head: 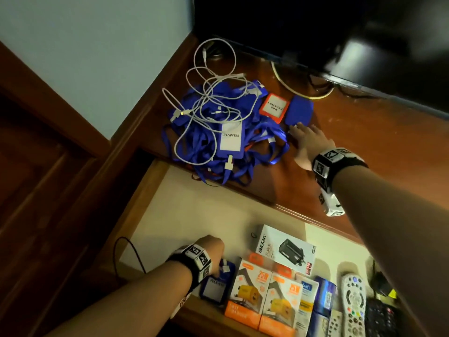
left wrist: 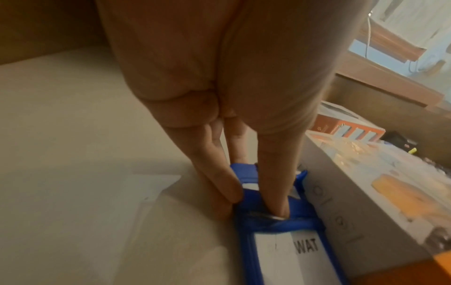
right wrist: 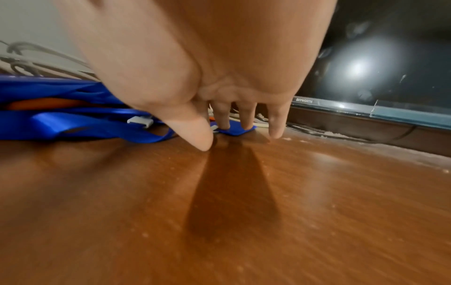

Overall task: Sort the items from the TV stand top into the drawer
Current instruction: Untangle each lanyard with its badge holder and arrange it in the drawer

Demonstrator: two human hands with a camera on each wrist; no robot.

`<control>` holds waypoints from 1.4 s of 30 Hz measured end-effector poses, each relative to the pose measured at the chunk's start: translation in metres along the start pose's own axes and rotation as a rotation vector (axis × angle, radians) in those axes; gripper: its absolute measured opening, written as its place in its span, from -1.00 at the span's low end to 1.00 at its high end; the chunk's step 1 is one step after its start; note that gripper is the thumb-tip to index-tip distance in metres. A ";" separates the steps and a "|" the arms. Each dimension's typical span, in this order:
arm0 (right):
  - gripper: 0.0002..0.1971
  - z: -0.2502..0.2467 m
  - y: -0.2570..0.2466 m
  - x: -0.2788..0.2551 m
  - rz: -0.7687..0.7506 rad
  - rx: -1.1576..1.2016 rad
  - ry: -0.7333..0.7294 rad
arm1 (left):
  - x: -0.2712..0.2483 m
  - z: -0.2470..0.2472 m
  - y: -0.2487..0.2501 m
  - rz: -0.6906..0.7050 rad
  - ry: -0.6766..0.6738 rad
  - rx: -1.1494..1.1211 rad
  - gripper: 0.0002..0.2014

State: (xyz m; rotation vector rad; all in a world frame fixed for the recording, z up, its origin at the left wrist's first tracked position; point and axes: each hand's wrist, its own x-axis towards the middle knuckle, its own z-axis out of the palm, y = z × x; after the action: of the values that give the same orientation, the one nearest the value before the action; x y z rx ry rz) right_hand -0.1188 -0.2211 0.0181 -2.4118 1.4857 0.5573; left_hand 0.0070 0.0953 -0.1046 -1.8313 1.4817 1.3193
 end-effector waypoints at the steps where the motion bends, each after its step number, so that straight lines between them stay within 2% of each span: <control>1: -0.16 -0.002 0.000 -0.007 -0.005 -0.026 0.033 | 0.000 -0.002 -0.002 0.007 0.002 -0.018 -0.64; 5: -0.28 0.010 0.007 -0.042 0.008 -0.052 0.117 | -0.007 -0.010 -0.010 0.059 0.045 -0.067 -0.54; 8: -0.38 0.032 0.017 -0.072 0.017 0.039 0.186 | -0.012 -0.015 -0.019 0.061 0.080 -0.071 -0.65; 11: -0.43 0.060 0.028 -0.104 0.008 0.099 0.283 | -0.019 -0.015 -0.022 0.038 0.027 -0.089 -0.70; 13: -0.41 0.077 0.035 -0.117 -0.016 0.173 0.319 | -0.024 -0.013 -0.019 0.042 -0.015 -0.085 -0.73; 17: -0.24 0.095 0.048 -0.136 0.029 0.181 0.213 | -0.030 -0.011 -0.016 0.007 -0.014 -0.100 -0.73; 22: -0.19 0.098 0.060 -0.162 0.026 0.172 0.254 | -0.045 -0.026 -0.015 0.002 0.121 -0.185 -0.56; 25: -0.30 0.101 0.067 -0.172 0.012 0.179 0.273 | -0.061 -0.049 -0.015 0.044 0.258 -0.303 -0.65; 27: -0.45 0.096 0.066 -0.176 0.016 0.208 0.274 | -0.072 -0.068 -0.011 0.087 0.371 -0.379 -0.75; 30: -0.76 0.066 0.061 -0.179 0.151 0.325 0.281 | -0.093 -0.102 0.003 0.178 0.541 -0.438 -0.86; 33: -0.83 0.013 0.063 -0.187 0.223 0.418 0.457 | -0.115 -0.137 0.023 0.286 0.691 -0.477 -0.91; 34: -0.85 -0.008 0.065 -0.191 0.223 0.460 0.535 | -0.121 -0.150 0.032 0.314 0.716 -0.486 -0.86; 37: -0.86 -0.079 0.064 -0.209 0.150 0.592 0.716 | -0.136 -0.194 0.057 0.421 0.776 -0.514 -0.54; 42: -0.94 -0.175 0.056 -0.247 -0.095 0.715 0.872 | -0.181 -0.271 0.108 0.581 0.981 -0.501 -0.11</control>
State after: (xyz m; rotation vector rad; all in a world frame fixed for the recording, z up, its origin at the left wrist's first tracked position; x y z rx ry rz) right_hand -0.2361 -0.1197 0.2845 -2.1367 1.4397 -1.0121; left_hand 0.0201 -0.0672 0.1975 -2.7352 2.4930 1.1088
